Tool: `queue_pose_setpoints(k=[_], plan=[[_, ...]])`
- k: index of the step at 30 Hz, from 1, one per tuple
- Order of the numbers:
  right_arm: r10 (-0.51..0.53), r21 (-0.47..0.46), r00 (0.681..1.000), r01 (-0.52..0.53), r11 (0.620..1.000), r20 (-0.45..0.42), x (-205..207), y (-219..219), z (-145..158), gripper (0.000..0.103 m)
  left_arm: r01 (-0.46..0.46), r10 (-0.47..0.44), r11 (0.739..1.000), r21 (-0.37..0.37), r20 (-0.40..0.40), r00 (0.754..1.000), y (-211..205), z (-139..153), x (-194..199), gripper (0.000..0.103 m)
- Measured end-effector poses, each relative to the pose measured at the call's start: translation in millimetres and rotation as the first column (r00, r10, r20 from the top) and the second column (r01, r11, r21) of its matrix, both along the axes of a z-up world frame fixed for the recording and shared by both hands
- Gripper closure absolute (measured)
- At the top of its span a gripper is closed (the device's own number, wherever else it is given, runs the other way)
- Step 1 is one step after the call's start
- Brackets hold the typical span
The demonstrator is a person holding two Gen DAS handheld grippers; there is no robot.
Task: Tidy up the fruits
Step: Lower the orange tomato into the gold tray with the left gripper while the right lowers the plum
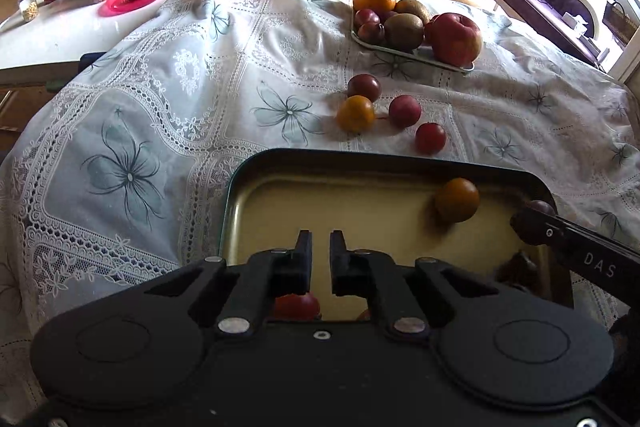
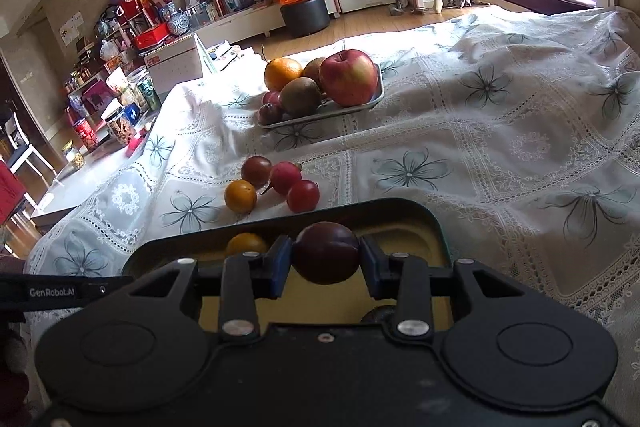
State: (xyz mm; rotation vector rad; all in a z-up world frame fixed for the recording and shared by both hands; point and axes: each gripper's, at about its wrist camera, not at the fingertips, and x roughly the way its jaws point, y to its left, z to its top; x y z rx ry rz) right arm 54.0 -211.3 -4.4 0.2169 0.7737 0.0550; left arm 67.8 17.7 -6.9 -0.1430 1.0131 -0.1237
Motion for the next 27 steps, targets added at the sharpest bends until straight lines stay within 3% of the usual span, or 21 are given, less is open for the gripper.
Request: queue_pose_setpoints(k=[4, 9, 27], plan=[[-0.009, -0.051, 0.997, 0.005, 0.999, -0.08, 6, 8, -3, 0.064, -0.004, 0.004, 1.0, 0.023, -0.013, 1.0, -1, -6, -3, 0.09], [-0.004, -0.038, 0.986, -0.002, 0.999, -0.166, 11, 10, -8, 0.064, 0.006, -0.006, 1.0, 0.02, -0.029, 1.0, 1, -10, -9, 0.09], [-0.035, -0.108, 0.982, 0.015, 0.994, -0.184, 3, 12, 9, 0.061, 0.013, -0.013, 1.0, 0.008, -0.042, 0.999, 2, -12, -14, 0.088]])
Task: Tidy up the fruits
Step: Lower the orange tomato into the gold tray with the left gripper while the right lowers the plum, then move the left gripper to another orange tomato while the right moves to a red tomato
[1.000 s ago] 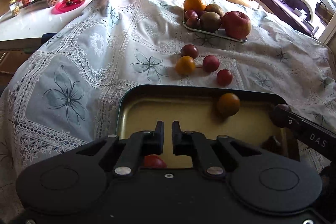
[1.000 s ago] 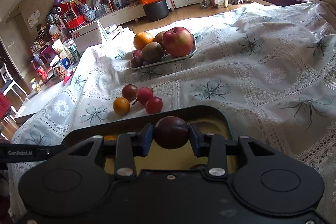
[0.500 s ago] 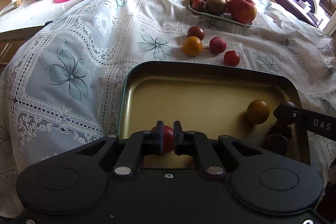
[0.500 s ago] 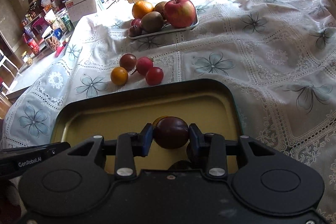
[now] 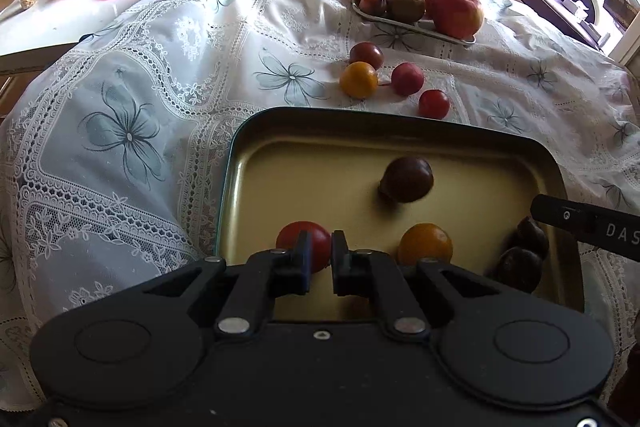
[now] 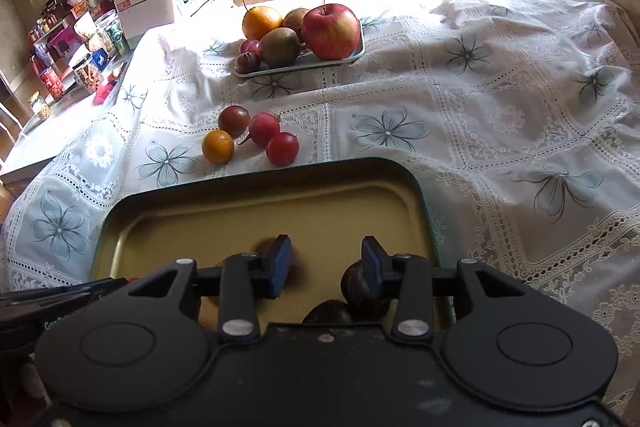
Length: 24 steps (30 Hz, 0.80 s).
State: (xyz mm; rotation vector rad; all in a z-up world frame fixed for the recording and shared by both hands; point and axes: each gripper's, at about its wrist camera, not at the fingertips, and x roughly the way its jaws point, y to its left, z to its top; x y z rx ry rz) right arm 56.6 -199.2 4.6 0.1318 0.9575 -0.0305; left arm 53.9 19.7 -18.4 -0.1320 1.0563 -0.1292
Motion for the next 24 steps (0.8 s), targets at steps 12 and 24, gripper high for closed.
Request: queue_pose_setpoints(k=[12, 24], plan=[[0.006, -0.055, 0.998, -0.009, 0.998, -0.061, 3, 7, -7, 0.053, 0.002, -0.002, 1.0, 0.001, -0.005, 1.0, -2, -1, -1, 0.088], [0.073, 0.019, 0.997, -0.073, 0.997, -0.001, -4, 12, 2, 0.052, 0.003, -0.003, 1.0, -0.003, -0.001, 1.0, -3, 0, -3, 0.086]])
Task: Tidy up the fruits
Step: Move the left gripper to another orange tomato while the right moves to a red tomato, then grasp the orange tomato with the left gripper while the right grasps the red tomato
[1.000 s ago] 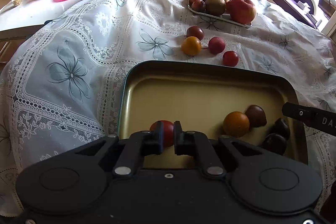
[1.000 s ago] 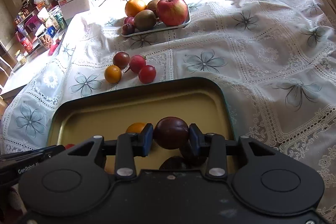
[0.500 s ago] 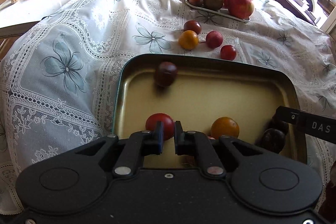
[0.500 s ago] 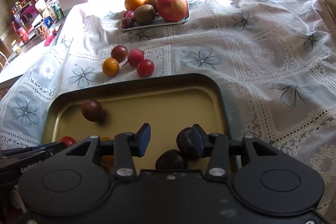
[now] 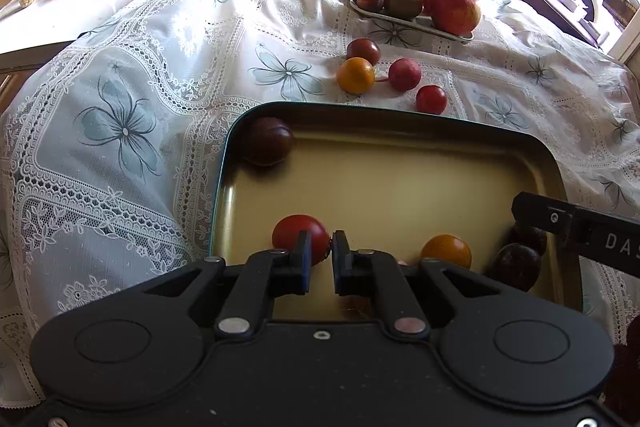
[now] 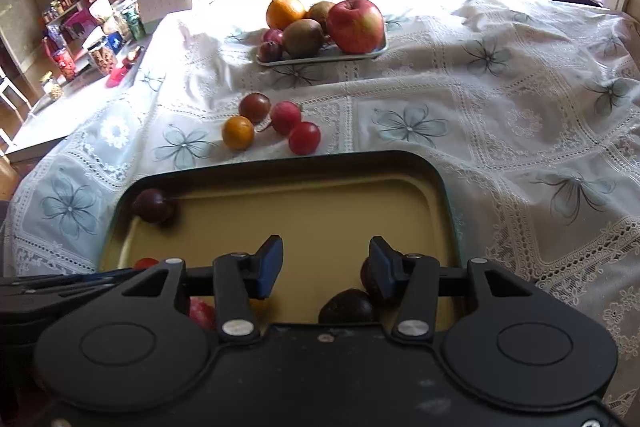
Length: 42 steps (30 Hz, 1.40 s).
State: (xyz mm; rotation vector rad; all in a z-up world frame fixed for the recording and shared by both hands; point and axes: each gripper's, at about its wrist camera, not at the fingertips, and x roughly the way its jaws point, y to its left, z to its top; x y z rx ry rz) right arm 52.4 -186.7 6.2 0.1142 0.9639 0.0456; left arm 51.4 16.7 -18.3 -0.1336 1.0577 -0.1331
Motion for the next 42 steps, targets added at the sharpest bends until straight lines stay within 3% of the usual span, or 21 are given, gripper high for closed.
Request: queue_pose_setpoints(k=[5, 8, 11, 16, 18, 25, 31, 35, 39, 42], plan=[[-0.003, 0.037, 1.0, 0.003, 0.999, -0.021, 2, -1, -3, 0.053, 0.0, 0.0, 1.0, 0.003, 0.01, 1.0, 0, 3, 0, 0.082], [-0.056, 0.074, 0.998, 0.058, 0.996, -0.037, 2, -5, -3, 0.057, -0.005, 0.005, 1.0, 0.004, 0.014, 1.0, 0, 5, 2, 0.077], [-0.05, 0.047, 0.998, 0.052, 0.998, -0.03, 3, -4, 1, 0.062, -0.016, 0.016, 1.0, 0.001, 0.021, 1.0, 1, 9, 4, 0.075], [-0.039, 0.088, 0.998, 0.044, 0.995, -0.055, 14, -5, 6, 0.061, -0.029, 0.029, 1.0, -0.004, 0.041, 0.999, 5, 17, 14, 0.074], [-0.044, 0.098, 0.997, 0.05, 0.994, -0.059, 20, -7, 7, 0.061, -0.034, 0.034, 0.999, -0.003, 0.043, 0.998, 7, 19, 21, 0.067], [-0.063, 0.119, 0.996, 0.069, 0.99, -0.059, 54, -14, 11, 0.059, -0.016, 0.015, 1.0, 0.017, 0.081, 0.997, 7, 24, 51, 0.067], [-0.029, 0.174, 0.998, 0.039, 0.984, -0.064, 98, -13, 5, 0.059, -0.008, 0.008, 1.0, 0.004, 0.03, 1.0, 7, 9, 91, 0.067], [-0.037, 0.132, 0.997, 0.046, 0.99, -0.066, 126, -6, -5, 0.059, 0.001, -0.001, 1.0, 0.006, 0.009, 1.0, 6, -4, 114, 0.067], [-0.022, 0.108, 0.996, 0.031, 0.994, -0.087, 146, 4, -19, 0.059, 0.003, -0.005, 0.998, -0.06, -0.03, 1.0, 8, -11, 128, 0.067], [-0.014, 0.077, 0.994, 0.023, 0.997, -0.111, 159, 13, -31, 0.059, 0.0, -0.002, 0.998, -0.061, -0.028, 1.0, 8, -11, 134, 0.067]])
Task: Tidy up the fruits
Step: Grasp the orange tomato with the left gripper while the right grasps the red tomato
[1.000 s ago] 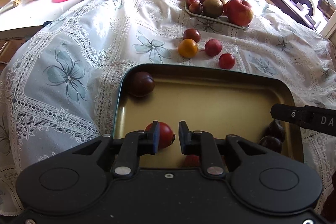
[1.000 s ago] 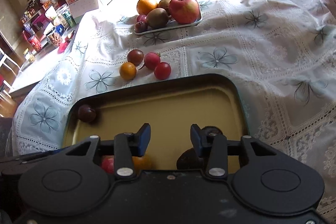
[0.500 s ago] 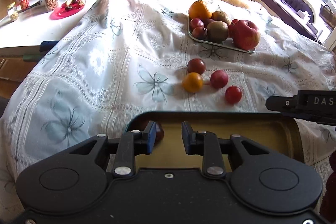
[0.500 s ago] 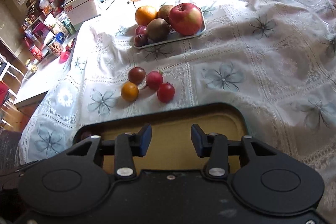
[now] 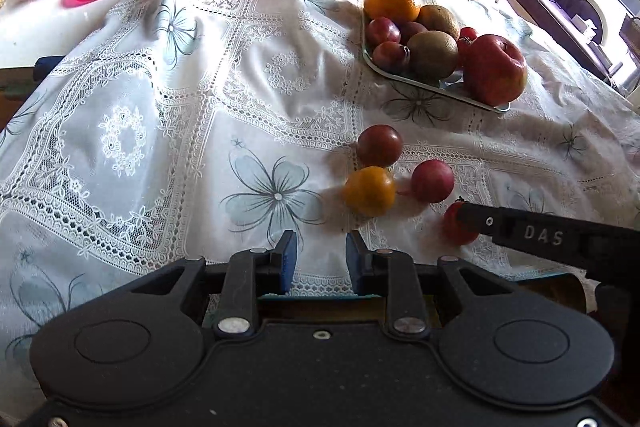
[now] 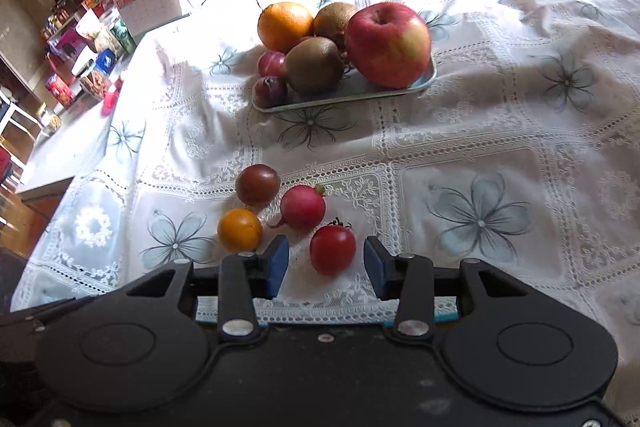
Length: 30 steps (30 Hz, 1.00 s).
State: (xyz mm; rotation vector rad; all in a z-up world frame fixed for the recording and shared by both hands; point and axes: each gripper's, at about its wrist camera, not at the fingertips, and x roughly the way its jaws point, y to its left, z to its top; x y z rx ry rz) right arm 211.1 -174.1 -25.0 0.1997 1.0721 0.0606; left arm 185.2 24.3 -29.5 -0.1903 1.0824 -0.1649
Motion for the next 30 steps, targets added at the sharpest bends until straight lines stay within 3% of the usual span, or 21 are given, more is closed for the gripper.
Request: queue_pose_setpoints(k=[11, 13, 22, 29, 30], plan=[[-0.009, -0.085, 0.999, 0.006, 0.996, -0.039, 13, 14, -29, 0.059, 0.037, -0.037, 0.999, 0.015, 0.024, 0.999, -14, 5, 16, 0.067], [-0.004, -0.1, 0.999, 0.0, 0.995, -0.036, 11, 15, -31, 0.067, 0.058, -0.058, 0.998, 0.013, 0.029, 0.998, -21, 4, 18, 0.067], [-0.004, -0.082, 0.999, 0.007, 0.997, 0.039, -3, -5, -16, 0.07, 0.086, -0.086, 0.996, 0.011, 0.045, 0.995, -45, -6, 27, 0.067], [-0.074, -0.01, 0.992, 0.076, 0.997, 0.101, -19, -39, -13, 0.07, 0.062, -0.067, 0.993, 0.097, 0.05, 0.997, -57, -17, 36, 0.065], [-0.083, 0.0, 0.992, 0.084, 0.996, 0.097, -19, -42, -14, 0.07, 0.06, -0.065, 0.993, 0.103, 0.044, 0.997, -58, -19, 38, 0.061]])
